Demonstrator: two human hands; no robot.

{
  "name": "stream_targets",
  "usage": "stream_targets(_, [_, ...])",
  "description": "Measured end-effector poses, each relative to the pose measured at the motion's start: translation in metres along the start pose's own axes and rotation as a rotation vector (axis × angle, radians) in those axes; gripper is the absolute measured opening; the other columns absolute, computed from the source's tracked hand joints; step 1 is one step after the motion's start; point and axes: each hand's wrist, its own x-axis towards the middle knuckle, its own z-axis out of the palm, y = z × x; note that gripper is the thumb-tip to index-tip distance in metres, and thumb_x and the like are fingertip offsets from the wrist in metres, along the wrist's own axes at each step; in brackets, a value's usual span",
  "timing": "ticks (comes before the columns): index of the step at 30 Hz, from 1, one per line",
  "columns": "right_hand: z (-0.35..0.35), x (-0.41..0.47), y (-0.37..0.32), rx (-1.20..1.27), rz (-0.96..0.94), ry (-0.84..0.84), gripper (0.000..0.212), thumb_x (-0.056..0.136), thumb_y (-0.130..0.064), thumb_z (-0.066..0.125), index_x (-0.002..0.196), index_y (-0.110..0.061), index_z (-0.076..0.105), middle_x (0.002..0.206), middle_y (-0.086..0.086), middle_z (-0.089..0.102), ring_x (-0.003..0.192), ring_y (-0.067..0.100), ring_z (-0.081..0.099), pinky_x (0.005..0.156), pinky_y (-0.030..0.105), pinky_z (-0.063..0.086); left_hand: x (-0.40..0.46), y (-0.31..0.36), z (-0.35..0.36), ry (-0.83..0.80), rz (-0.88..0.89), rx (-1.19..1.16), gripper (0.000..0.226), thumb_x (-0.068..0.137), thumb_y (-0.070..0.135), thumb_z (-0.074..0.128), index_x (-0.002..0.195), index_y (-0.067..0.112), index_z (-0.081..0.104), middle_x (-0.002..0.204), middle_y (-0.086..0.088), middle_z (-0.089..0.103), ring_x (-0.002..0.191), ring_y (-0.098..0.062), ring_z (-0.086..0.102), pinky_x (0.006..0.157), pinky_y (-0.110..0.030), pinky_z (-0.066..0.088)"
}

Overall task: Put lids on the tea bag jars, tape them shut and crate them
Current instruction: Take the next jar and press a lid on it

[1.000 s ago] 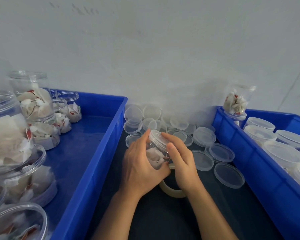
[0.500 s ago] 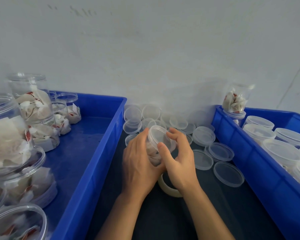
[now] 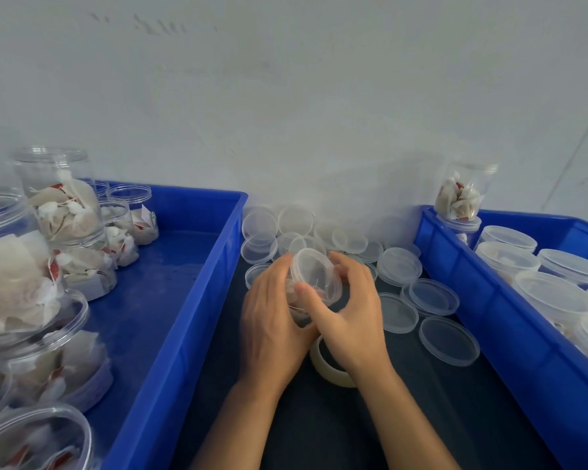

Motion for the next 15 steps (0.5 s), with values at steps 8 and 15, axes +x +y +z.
stream_targets(8, [-0.003,0.000,0.005,0.053,0.008,-0.168,0.078,0.092,-0.060,0.058,0.162,-0.032,0.039,0.153,-0.019,0.048,0.143,-0.005,0.041,0.106,0.003,0.032,0.001,0.000,0.000,-0.008,0.005,-0.021,0.082,0.085,0.051,0.080,0.153,0.022,0.044,0.150,0.003,0.058,0.139,-0.011,0.053,0.107,-0.038,0.055])
stream_targets(15, [-0.001,0.001,-0.006,-0.283,-0.067,-0.011,0.086,0.077,-0.070,0.061,0.150,-0.026,0.055,0.119,-0.017,0.054,0.116,0.004,0.052,0.090,0.017,0.042,0.000,0.006,-0.001,-0.023,-0.032,-0.131,0.069,0.091,0.042,0.081,0.148,0.039,0.042,0.140,0.034,0.052,0.131,0.010,0.051,0.102,-0.011,0.045])
